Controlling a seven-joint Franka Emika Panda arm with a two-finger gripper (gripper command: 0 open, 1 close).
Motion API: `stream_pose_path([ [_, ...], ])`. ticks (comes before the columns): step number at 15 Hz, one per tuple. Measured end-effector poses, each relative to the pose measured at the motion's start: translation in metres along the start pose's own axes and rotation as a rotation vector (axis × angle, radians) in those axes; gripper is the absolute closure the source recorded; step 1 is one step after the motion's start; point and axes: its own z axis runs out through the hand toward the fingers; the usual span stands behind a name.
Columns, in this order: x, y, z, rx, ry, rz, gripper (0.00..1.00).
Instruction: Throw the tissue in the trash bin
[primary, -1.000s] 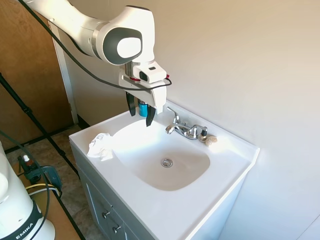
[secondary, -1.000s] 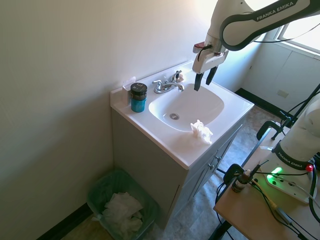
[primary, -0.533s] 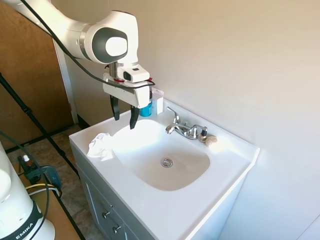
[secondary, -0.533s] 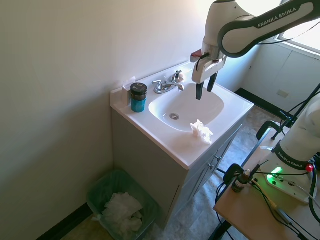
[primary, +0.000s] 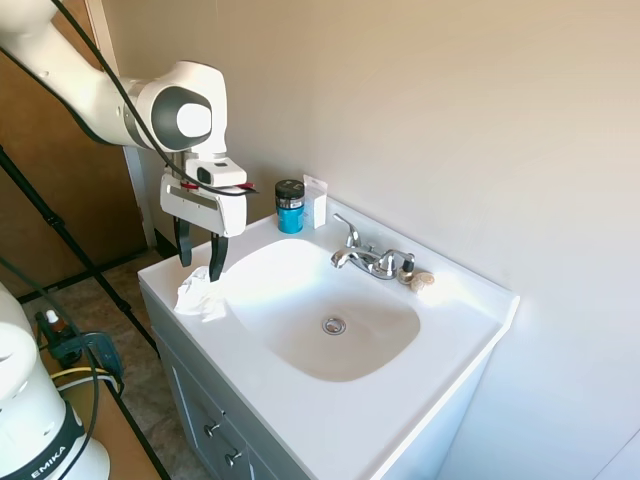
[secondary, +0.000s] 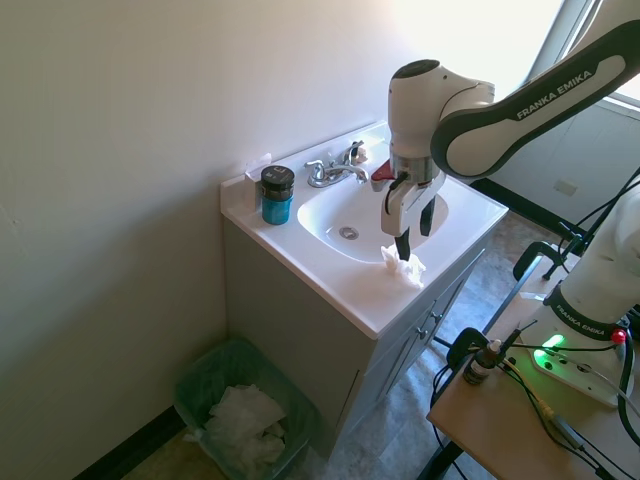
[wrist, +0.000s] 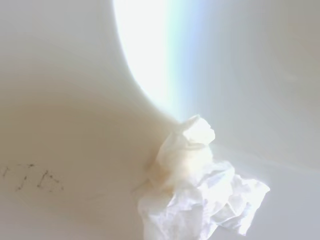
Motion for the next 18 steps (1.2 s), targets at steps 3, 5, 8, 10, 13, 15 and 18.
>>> stream_pose_path([
  [3, 0.001, -0.010, 0.019, -0.040, -0.013, 0.005, 0.00],
  [5, 0.004, -0.021, 0.026, -0.052, -0.014, 0.006, 1.00],
  [8, 0.012, -0.034, 0.034, -0.057, -0.027, 0.004, 1.00],
  [10, 0.017, -0.036, 0.038, -0.055, -0.036, 0.013, 1.00],
  [13, 0.022, -0.037, 0.038, -0.051, -0.040, 0.022, 1.00],
  [15, 0.021, -0.038, 0.038, -0.051, -0.039, 0.018, 1.00],
  [18, 0.021, -0.039, 0.040, -0.053, -0.041, 0.017, 1.00],
])
